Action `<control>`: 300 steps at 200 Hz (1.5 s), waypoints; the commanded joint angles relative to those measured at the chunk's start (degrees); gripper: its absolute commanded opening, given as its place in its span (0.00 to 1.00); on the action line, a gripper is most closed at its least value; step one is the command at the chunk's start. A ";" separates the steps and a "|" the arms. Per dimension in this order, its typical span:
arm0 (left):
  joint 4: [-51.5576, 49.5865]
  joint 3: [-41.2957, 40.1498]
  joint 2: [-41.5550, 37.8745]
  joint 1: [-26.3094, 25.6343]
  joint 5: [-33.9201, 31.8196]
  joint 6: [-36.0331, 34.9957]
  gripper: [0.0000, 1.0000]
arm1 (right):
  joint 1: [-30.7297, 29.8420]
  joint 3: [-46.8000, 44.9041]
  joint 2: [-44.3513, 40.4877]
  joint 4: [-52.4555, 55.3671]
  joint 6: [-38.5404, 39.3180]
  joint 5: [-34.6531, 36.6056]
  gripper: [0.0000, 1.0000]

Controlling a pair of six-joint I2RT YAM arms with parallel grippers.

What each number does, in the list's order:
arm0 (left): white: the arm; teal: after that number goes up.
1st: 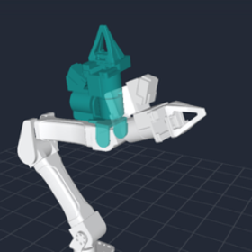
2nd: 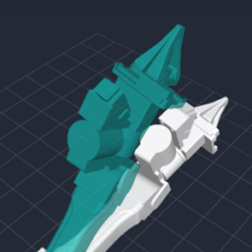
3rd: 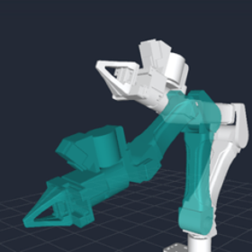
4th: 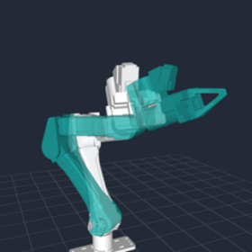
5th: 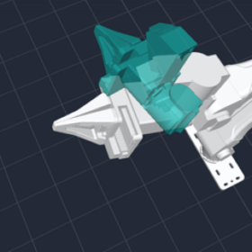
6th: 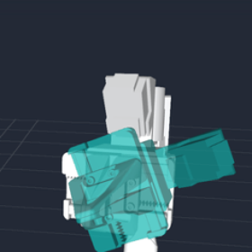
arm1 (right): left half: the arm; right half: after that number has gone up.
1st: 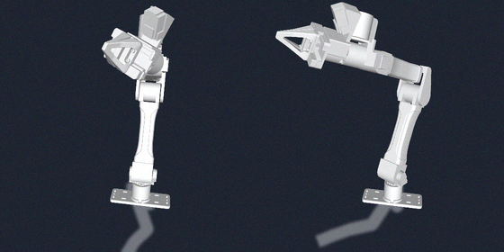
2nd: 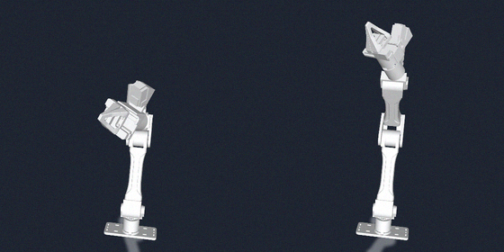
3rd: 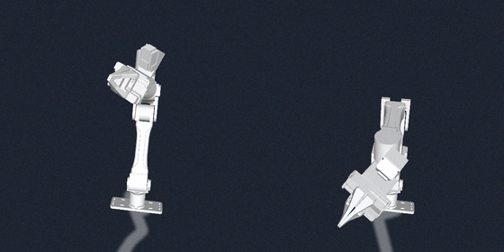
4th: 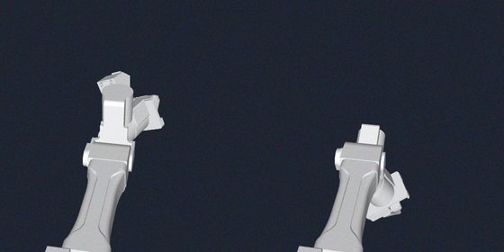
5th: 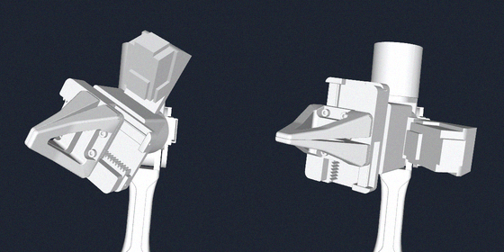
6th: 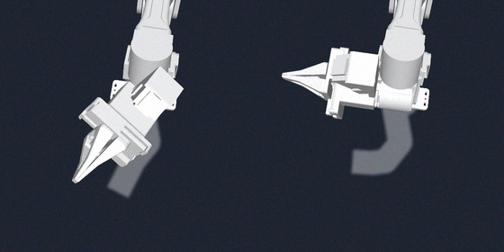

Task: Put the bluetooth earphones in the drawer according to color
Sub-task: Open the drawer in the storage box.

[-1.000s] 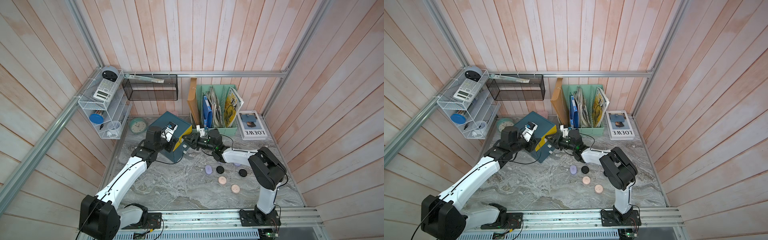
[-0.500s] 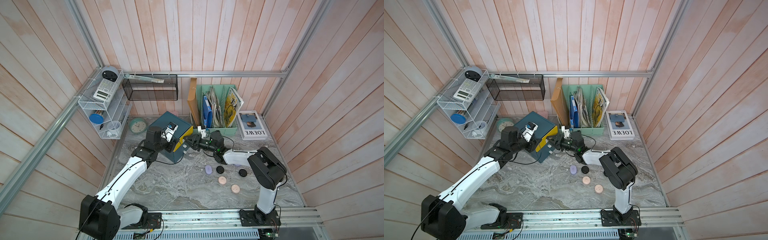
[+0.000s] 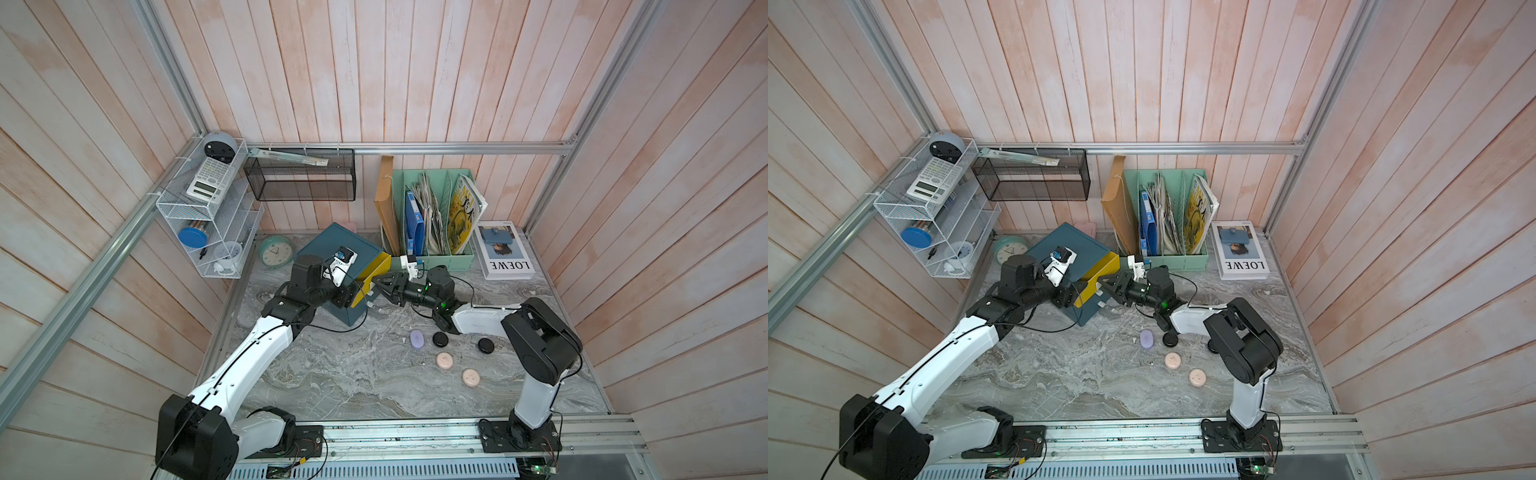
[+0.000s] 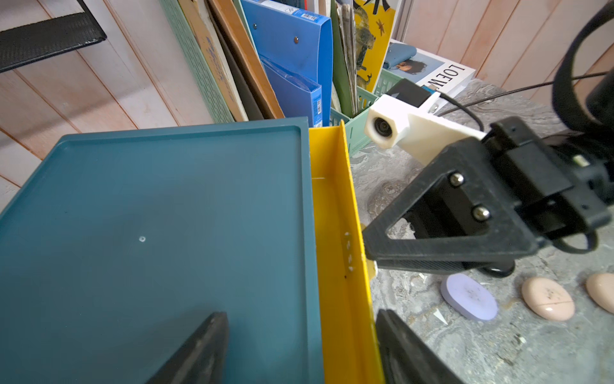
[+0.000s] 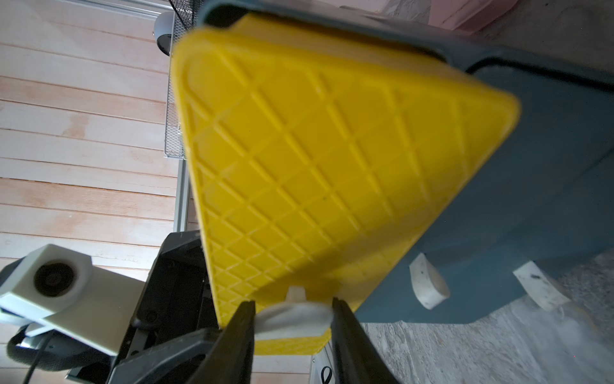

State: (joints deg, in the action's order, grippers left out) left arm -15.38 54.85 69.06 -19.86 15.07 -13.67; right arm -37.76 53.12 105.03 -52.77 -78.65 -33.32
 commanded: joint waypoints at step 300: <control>2.70 -4.60 -6.39 2.02 3.76 4.79 1.00 | 2.84 -12.17 -10.66 9.46 5.22 0.24 0.00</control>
State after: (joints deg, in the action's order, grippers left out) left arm -13.91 51.03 63.83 -18.04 20.08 -9.06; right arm -35.53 42.94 94.91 -49.30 -76.23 -33.74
